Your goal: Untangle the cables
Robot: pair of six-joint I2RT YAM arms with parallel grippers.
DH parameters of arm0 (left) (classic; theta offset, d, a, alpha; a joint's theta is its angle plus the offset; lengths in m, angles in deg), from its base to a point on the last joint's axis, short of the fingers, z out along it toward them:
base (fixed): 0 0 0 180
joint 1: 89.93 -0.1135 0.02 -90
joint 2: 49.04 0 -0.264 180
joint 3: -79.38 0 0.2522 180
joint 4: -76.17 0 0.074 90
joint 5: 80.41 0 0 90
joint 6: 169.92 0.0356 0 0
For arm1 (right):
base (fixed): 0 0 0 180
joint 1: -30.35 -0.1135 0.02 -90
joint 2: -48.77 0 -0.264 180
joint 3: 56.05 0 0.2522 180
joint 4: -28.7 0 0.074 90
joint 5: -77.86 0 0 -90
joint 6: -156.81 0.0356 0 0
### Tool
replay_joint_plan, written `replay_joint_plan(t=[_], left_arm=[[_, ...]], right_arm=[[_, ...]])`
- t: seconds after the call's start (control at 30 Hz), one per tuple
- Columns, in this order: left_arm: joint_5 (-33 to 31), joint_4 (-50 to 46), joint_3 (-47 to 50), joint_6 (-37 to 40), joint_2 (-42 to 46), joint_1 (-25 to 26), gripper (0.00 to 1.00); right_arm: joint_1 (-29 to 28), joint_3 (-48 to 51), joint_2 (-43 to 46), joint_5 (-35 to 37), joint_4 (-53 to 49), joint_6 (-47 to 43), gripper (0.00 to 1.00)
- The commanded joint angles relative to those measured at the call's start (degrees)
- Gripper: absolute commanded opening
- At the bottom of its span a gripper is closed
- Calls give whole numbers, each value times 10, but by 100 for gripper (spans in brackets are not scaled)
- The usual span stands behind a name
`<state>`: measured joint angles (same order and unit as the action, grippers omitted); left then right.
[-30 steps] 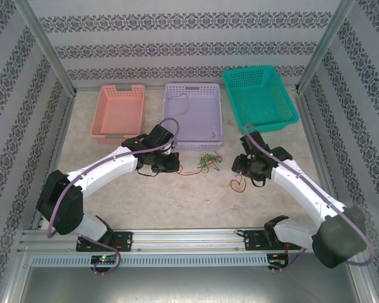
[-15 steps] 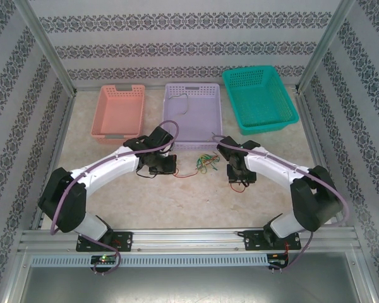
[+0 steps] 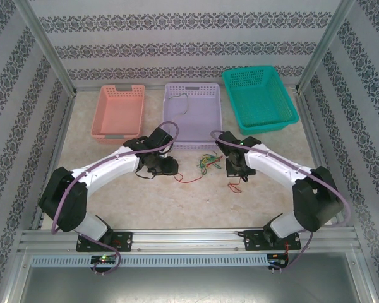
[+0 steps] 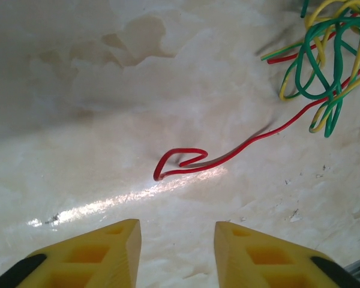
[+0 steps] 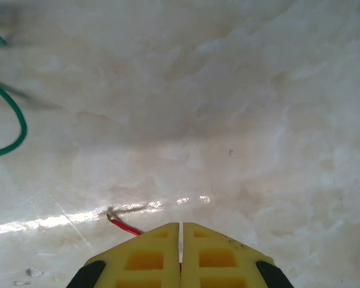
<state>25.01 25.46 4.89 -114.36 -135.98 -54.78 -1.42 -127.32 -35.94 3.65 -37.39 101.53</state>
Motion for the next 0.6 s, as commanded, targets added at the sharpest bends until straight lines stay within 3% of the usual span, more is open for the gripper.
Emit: replay_joint_plan(t=[0.0,0.17,0.37,0.57], left_arm=[[-10,-28,-28,0,32,-4,46],[41,0,-63,-38,72,-5,61],[186,171,-67,-109,76,13,70],[175,165,-123,-50,29,50,70]], right_arm=[[-4,-37,25,28,-26,9,0],[21,-89,69,-14,-41,35,0],[71,-156,96,-102,-29,87,0],[125,-197,81,-246,-1,143,0]])
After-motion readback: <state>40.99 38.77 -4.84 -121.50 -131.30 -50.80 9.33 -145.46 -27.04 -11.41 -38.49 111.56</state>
